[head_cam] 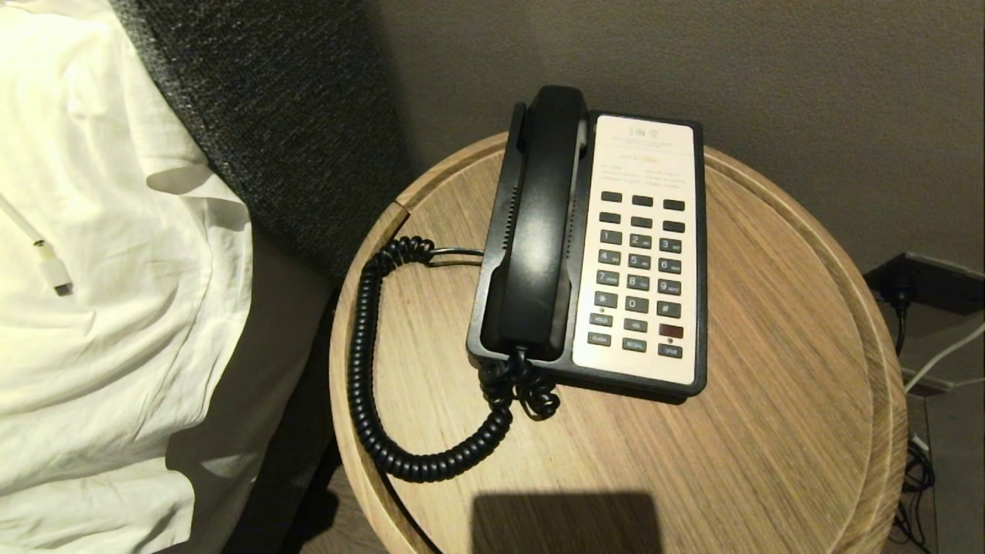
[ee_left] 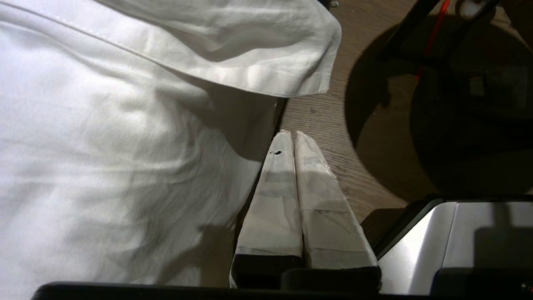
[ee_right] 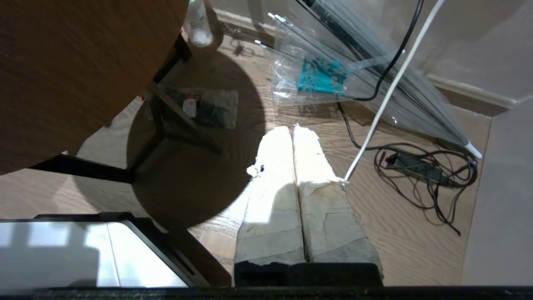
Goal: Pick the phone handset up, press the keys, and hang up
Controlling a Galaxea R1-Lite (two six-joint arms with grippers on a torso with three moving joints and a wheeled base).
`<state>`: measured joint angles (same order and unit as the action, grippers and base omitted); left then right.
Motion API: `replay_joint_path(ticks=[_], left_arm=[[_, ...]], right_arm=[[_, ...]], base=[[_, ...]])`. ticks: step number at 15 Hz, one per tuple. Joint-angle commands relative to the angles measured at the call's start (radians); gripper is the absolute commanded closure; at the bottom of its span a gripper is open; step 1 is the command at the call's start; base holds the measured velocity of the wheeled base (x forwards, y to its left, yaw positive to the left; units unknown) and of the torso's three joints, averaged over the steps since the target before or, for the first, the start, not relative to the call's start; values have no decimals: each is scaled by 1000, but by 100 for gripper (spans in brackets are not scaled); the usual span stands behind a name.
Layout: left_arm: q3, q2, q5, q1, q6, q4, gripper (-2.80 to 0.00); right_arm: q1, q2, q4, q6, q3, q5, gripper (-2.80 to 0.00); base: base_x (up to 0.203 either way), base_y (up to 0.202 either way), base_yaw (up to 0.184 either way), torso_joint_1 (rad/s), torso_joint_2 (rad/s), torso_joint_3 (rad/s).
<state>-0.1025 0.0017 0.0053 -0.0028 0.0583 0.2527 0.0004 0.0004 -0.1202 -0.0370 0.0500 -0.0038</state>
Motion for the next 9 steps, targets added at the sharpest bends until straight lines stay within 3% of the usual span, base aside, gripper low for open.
replay_joint_path(ticks=[1,9], left_arm=[[3,1,-1,0,0,0,0],[3,1,-1,0,-6,0,0]], right_arm=[[0,-2,-1,5,-1,-2,0],[0,-2,0,5,-1,-2,0]], base=[[0,0,0,0,0,0],[0,0,0,0,0,0]])
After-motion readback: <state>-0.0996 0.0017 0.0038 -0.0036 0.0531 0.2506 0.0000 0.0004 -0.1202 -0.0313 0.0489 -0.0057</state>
